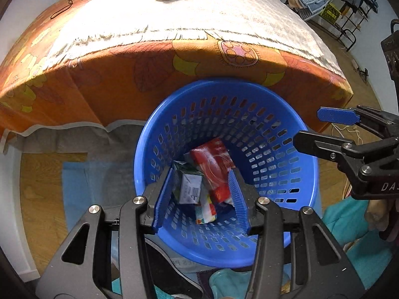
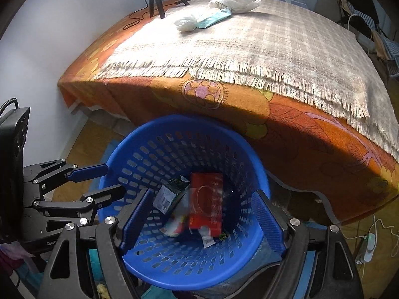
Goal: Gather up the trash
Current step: 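Open both tools to drop carton and box into the basket, then move both tools back over the bed toward the white plastic bags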
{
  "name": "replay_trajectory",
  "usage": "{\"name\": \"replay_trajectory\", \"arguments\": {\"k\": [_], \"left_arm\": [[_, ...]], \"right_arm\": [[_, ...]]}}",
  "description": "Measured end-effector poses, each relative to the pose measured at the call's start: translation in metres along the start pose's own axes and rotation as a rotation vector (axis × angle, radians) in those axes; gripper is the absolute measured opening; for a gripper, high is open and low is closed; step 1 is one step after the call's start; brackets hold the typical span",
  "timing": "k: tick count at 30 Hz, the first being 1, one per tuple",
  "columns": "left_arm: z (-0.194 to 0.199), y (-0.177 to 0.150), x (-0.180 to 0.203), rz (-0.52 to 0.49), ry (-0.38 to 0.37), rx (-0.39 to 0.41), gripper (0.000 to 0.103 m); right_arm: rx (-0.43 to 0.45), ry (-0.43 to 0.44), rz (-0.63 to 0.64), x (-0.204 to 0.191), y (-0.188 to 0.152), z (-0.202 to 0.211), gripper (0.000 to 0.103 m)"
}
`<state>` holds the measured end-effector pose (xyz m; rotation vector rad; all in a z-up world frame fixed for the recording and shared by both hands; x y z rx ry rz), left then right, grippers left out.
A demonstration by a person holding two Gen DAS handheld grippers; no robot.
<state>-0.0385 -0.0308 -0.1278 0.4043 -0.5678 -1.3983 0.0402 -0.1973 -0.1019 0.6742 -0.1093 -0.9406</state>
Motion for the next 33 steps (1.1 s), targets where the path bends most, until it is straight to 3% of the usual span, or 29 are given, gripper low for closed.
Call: {"name": "replay_trajectory", "arguments": {"k": [28, 33], "left_arm": [[-0.001, 0.026, -0.008, 0.018, 0.023, 0.065, 0.047], [0.001, 0.043, -0.015, 0.036, 0.037, 0.087, 0.051]], "right_arm": [[0.122, -0.025, -0.014, 0.003, 0.027, 0.017, 0.086], [0.159, -0.001, -0.056, 0.011, 0.041, 0.022, 0.1]]}}
Point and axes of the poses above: each gripper's, at about its wrist camera, not at the fingertips, and z roughly against the way its jaws point, x to its right, y to its top, the point moved 1 cm from there along -z, roughly the way its jaws point, and after that the axes turned 14 degrees about x, right-handed, at the moved point
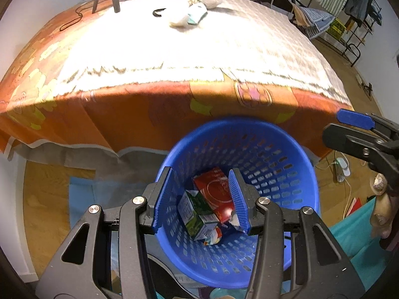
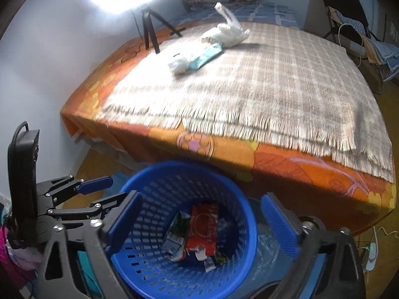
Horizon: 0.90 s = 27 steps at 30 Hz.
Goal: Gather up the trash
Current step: 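Move both tools back over the bed toward the white plastic bags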
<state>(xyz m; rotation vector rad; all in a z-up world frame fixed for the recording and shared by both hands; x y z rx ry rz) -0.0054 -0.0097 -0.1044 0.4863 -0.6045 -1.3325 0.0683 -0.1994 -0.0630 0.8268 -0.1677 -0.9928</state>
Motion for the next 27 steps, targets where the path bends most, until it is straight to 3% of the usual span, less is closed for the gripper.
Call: {"name": "replay_trajectory", "arguments": {"k": [2, 14, 27], "left_arm": [[0.001, 0.008, -0.004, 0.013, 0.006, 0.019, 0.063], [-0.001, 0.073, -0.025, 0.025, 0.042, 0.123, 0.063], [-0.033, 0.136, -0.024, 0.075, -0.002, 0.186, 0.063]], "right_arm": [[0.019, 0.001, -0.004, 0.002, 0.006, 0.002, 0.101], [0.113, 0.024, -0.065, 0.018, 0.055, 0.003, 0.103], [0.23, 0.026, -0.121, 0.052, 0.144, -0.027, 0.103]]}}
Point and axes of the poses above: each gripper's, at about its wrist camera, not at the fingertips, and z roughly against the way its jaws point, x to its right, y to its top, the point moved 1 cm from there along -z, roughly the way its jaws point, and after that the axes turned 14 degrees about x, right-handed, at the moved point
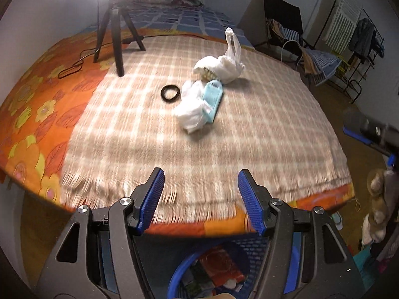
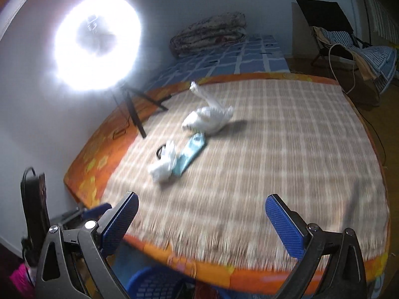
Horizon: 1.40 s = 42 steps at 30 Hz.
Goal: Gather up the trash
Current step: 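Move both tools back over the bed toward the white plastic bags, then close the left tool on the white bag while the right tool grips the other bag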
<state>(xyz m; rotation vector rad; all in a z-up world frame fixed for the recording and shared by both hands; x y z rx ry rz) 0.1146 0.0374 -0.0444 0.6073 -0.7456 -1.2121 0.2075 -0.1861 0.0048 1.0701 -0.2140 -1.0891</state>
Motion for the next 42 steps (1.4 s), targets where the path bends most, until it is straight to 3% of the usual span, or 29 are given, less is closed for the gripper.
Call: {"name": "replay_trajectory", "arguments": {"k": [9, 14, 23, 39, 42], "left_arm": [[-0.037, 0.027, 0.007, 0.008, 0.005, 0.017, 0.063], [-0.056, 0.036, 0.005, 0.008, 0.025, 0.021, 0.063], [-0.078, 0.038, -0.009, 0.059, 0.026, -0.004, 0.063], [-0.105, 0.038, -0.006, 0.08, 0.01, -0.033, 0.063], [-0.107, 0.038, -0.009, 0.09, 0.016, -0.041, 0.055]], "right_arm": [[0.037, -0.013, 0.042, 0.003, 0.045, -0.058, 0.103], [0.036, 0.0, 0.002, 0.007, 0.06, -0.096, 0.103], [-0.005, -0.015, -0.098, 0.021, 0.065, -0.159, 0.103], [-0.065, -0.035, -0.212, 0.037, 0.06, -0.224, 0.103], [-0.078, -0.026, -0.257, 0.044, 0.056, -0.231, 0.103]]}}
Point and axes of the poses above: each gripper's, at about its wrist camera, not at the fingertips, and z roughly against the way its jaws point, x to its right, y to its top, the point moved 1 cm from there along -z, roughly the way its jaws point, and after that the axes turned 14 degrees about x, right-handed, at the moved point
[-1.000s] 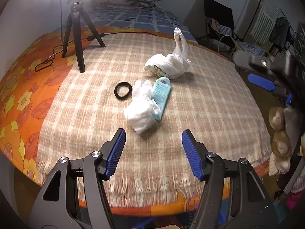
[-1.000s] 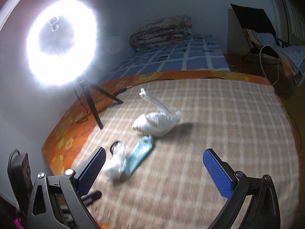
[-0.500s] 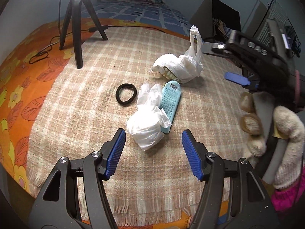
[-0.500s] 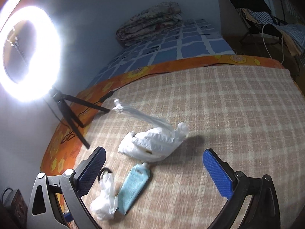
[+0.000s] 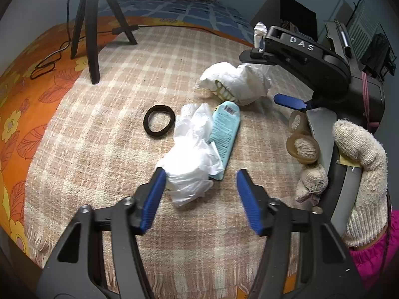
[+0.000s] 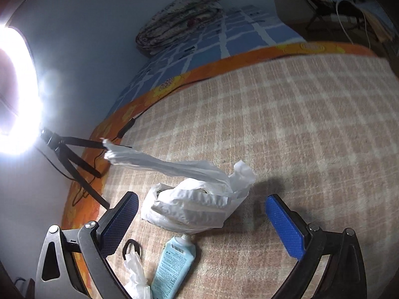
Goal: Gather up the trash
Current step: 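Close the left tool on the white bag while the right tool grips the other bag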
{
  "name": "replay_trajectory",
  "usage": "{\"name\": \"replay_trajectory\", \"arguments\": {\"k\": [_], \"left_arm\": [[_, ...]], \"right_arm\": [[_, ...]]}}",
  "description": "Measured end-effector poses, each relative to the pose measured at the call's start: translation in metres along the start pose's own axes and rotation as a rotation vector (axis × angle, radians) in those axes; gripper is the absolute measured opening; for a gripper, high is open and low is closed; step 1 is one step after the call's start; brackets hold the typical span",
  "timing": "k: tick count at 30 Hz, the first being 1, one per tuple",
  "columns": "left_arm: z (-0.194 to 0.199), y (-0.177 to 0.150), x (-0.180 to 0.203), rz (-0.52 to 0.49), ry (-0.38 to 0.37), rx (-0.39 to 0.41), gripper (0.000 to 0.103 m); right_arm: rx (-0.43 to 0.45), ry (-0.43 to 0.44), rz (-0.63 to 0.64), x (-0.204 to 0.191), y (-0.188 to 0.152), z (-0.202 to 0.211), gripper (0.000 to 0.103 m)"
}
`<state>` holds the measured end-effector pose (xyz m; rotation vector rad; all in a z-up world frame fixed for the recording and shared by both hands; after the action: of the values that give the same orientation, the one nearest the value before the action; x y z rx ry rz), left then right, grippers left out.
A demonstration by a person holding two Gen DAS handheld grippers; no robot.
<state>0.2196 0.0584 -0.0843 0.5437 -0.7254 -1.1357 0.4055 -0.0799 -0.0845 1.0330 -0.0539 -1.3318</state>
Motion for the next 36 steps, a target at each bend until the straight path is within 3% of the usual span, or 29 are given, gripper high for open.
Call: {"name": "replay_trajectory", "arguments": {"k": [4, 6, 9, 16, 22, 24, 25, 26, 33, 36], "left_arm": [[0.0, 0.002, -0.003, 0.01, 0.0, 0.002, 0.046], [-0.001, 0.002, -0.004, 0.01, -0.001, 0.001, 0.041], [-0.002, 0.002, -0.004, 0.006, 0.001, -0.003, 0.033], [0.001, 0.004, -0.004, -0.005, 0.002, 0.006, 0.011], [0.005, 0.004, -0.004, 0.002, 0.002, 0.012, 0.013], [0.003, 0.003, -0.003, 0.009, 0.001, -0.011, 0.035], [0.003, 0.003, -0.002, 0.009, 0.01, -0.008, 0.057], [0.004, 0.004, -0.002, 0.009, 0.017, 0.011, 0.063], [-0.02, 0.011, 0.001, -0.025, 0.05, 0.013, 0.063], [-0.028, 0.011, -0.001, -0.014, 0.045, -0.019, 0.04]], "right_arm": [[-0.018, 0.011, -0.04, 0.006, -0.003, -0.006, 0.097], [-0.029, 0.019, -0.036, 0.007, -0.004, -0.008, 0.08], [-0.038, 0.044, -0.042, 0.008, -0.006, -0.01, 0.064], [0.005, 0.031, 0.023, -0.004, -0.004, 0.003, 0.055], [0.043, 0.02, 0.055, -0.011, 0.002, 0.015, 0.052], [0.049, 0.011, 0.071, -0.013, 0.003, 0.018, 0.052], [0.053, 0.006, 0.08, -0.013, 0.004, 0.02, 0.052], [0.055, 0.004, 0.083, -0.013, 0.004, 0.021, 0.052], [0.064, 0.001, 0.087, -0.01, 0.006, 0.029, 0.052], [0.075, -0.003, 0.104, -0.011, 0.007, 0.033, 0.052]]}}
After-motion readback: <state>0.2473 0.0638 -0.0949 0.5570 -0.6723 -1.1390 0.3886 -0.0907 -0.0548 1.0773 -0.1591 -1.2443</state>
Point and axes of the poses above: each gripper's, at about its wrist camera, not at the fingertips, and z roughly against the way its jaws point, x to its right, y to its top, the point moved 1 cm from there along -z, roughly the way its jaws point, and after that the axes turned 14 degrees about x, right-handed, at the moved point
